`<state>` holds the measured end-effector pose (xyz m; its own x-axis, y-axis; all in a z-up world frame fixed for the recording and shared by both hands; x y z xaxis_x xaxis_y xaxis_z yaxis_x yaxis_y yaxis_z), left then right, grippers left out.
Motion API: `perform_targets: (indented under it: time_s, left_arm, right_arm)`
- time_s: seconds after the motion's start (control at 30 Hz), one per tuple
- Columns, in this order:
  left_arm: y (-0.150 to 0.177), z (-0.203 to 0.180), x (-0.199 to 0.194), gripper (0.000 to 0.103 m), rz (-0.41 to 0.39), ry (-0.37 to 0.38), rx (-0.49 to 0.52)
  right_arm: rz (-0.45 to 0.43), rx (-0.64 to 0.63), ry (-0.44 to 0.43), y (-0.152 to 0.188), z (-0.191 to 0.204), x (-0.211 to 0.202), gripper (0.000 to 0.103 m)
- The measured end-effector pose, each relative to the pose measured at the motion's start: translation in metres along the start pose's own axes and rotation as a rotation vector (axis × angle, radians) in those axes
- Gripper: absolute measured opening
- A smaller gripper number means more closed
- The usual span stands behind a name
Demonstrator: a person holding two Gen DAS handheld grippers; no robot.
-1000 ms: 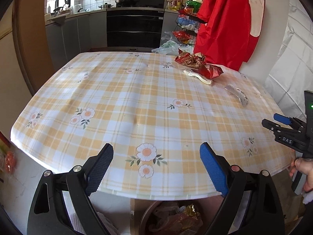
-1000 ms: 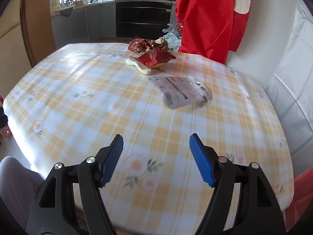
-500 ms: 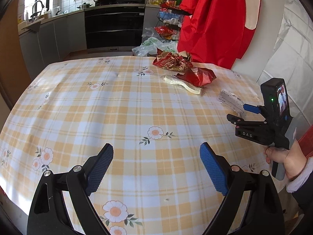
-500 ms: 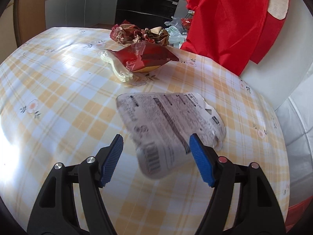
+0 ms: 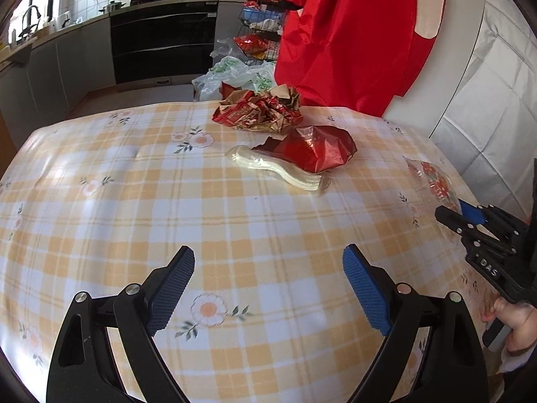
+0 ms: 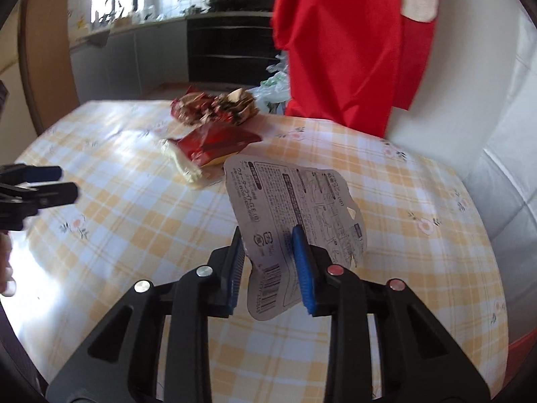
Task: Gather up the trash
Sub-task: 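Lift the label card with the right tool while the left tool grasps the red foil bag, then drop the red bag into the bin with the left tool while the right holds the card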
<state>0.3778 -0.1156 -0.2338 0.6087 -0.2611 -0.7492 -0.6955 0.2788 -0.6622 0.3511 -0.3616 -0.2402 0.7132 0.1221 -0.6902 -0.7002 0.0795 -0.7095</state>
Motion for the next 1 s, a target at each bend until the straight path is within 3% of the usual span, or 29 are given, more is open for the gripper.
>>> perform_targets:
  time_s: [0.17, 0.47, 0.63, 0.67, 0.77, 0.8, 1.0]
  left_arm:
    - [-0.036, -0.03, 0.04, 0.088, 0.005, 0.019, 0.124]
    - [-0.085, -0.07, 0.1, 0.088, -0.013, -0.114, 0.342]
    - [-0.098, -0.08, 0.125, 0.088, -0.004, -0.166, 0.413]
    - [-0.1, -0.082, 0.128, 0.085, -0.002, -0.168, 0.428]
    - [-0.101, -0.08, 0.136, 0.033, 0.028, -0.178, 0.449]
    - [-0.101, -0.077, 0.136, 0.026, 0.035, -0.185, 0.434]
    - [-0.089, -0.073, 0.102, 0.016, -0.025, -0.148, 0.429]
  right_arm:
    - [-0.019, 0.075, -0.013, 0.004, -0.018, -0.01, 0.031]
    - [-0.027, 0.144, -0.058, 0.006, -0.034, -0.018, 0.031]
    - [-0.038, 0.178, -0.076, 0.008, -0.042, -0.023, 0.031]
    - [-0.039, 0.184, -0.079, 0.009, -0.042, -0.024, 0.031]
    - [-0.044, 0.215, -0.081, 0.013, -0.044, -0.027, 0.031]
    - [-0.044, 0.226, -0.082, 0.015, -0.045, -0.028, 0.031]
    - [-0.051, 0.252, -0.093, 0.023, -0.043, -0.043, 0.031]
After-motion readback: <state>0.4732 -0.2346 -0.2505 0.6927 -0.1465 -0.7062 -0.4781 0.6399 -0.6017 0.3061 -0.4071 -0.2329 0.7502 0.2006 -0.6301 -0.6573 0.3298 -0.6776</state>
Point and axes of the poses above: each gripper's, at about its wrist camera, not at the fingertips, and x roughly the way its jaws point, z to its left, y to its underside, the point moved 3 cm from there along x, roughly the way its jaws point, and after that the axes turned 11 degrees about x, right-handed, at the moved point
